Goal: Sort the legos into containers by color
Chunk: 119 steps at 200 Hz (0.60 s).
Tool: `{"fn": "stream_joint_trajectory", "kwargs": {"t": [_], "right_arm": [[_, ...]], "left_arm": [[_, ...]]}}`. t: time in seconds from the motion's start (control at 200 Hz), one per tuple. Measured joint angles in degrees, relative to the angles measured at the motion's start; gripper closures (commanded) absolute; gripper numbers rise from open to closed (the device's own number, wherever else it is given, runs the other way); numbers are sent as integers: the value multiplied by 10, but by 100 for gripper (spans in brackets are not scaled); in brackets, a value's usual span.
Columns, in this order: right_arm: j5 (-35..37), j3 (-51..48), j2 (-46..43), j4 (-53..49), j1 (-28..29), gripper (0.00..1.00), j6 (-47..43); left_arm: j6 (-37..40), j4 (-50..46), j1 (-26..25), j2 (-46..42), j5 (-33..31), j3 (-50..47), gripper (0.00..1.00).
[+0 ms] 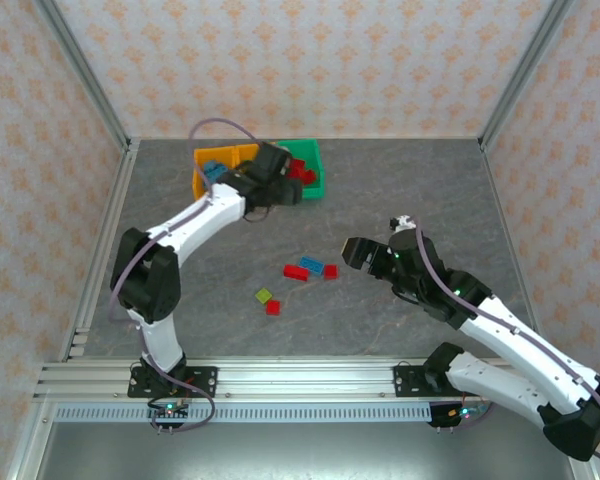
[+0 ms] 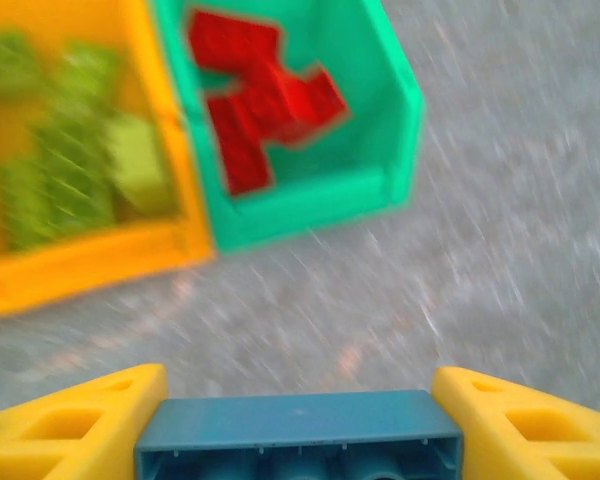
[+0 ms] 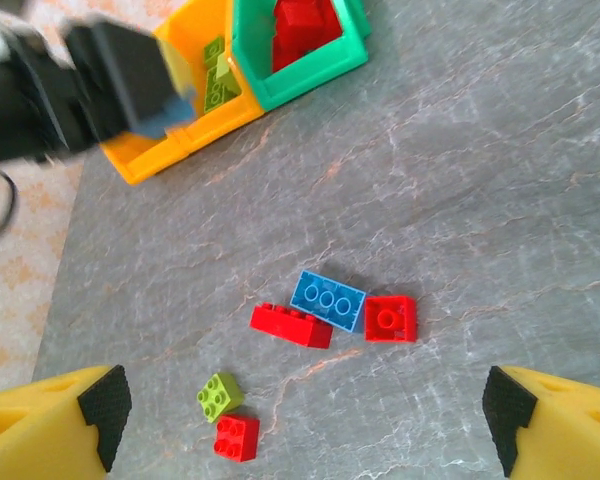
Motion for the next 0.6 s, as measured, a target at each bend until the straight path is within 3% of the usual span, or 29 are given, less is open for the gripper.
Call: {"fn": "stream_joint_trajectory", "kwargs": {"t": [0.16,0.31,0.455,0.596], "right_arm": [[-7,0,15,0,0,7,-8],[-6,0,22,0,0,7,-14],[-6,8,29,-5,0,7,-18],[-6,11,35,-7,0,7,-19]], "left_arm": [[5,-3,101,12,-23,43,39],[5,-20,183,82,-26,127,35],[3,-66,220,166,-35,217,29],[0,-94,226,186,-34,221,15]]}}
